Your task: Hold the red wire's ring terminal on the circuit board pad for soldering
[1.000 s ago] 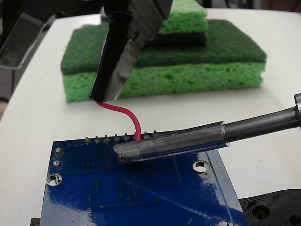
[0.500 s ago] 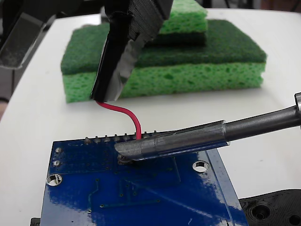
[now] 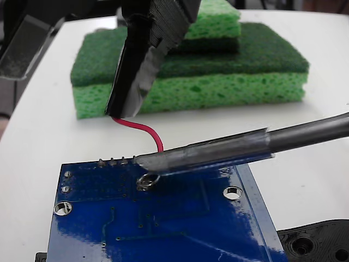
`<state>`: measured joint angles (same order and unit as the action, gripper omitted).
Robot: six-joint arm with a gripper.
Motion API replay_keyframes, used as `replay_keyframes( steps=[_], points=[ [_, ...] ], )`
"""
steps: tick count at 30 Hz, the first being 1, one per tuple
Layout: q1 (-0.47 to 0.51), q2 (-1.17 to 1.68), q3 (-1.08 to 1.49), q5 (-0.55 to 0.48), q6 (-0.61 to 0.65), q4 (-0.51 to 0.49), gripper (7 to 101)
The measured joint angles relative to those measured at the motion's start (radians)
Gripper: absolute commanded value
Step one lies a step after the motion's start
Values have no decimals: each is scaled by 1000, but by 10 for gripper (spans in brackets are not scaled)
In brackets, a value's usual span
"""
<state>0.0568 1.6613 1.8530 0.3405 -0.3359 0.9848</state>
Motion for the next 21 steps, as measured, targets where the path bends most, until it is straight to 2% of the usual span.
replay_keyframes(
  steps=[21],
  points=[
    [-12,51,-9,6,14,28,1003]
  ],
)
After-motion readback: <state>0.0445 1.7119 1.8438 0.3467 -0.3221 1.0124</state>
